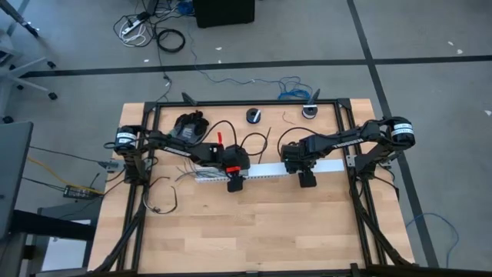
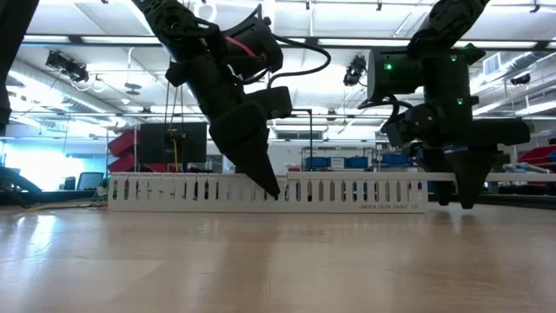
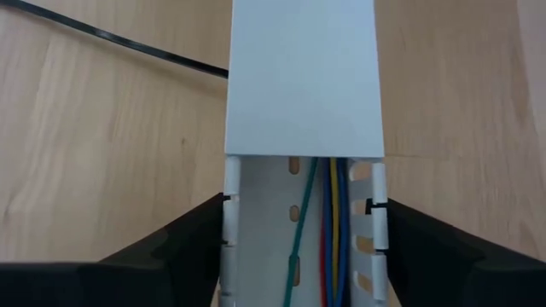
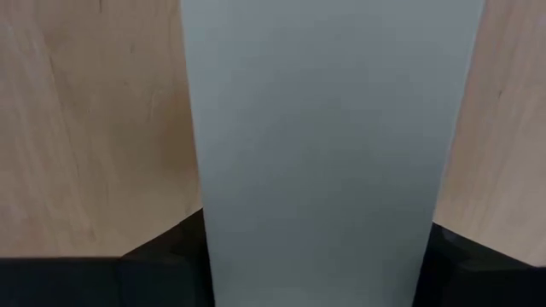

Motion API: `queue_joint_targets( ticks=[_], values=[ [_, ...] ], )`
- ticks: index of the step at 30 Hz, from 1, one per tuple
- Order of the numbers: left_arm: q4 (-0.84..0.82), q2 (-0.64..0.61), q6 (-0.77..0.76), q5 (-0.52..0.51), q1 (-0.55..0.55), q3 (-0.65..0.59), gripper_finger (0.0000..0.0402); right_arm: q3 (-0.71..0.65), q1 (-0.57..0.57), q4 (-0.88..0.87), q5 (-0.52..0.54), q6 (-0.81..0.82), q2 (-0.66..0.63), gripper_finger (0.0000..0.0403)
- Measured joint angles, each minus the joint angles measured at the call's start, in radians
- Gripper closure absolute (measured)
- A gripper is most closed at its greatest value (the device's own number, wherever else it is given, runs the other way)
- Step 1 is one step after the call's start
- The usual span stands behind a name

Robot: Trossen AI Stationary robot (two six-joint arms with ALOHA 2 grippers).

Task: Ziptie cables
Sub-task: Close the white cable duct

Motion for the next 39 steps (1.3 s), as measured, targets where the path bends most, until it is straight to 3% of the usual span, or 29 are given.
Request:
queue_joint_targets(
  ticks=[39],
  values=[
    [0.024, 0.000, 0.006, 0.003, 0.000, 0.000, 0.0161, -0.001, 0.000, 0.044, -0.008, -0.027, 0.000, 0.0174]
  ],
)
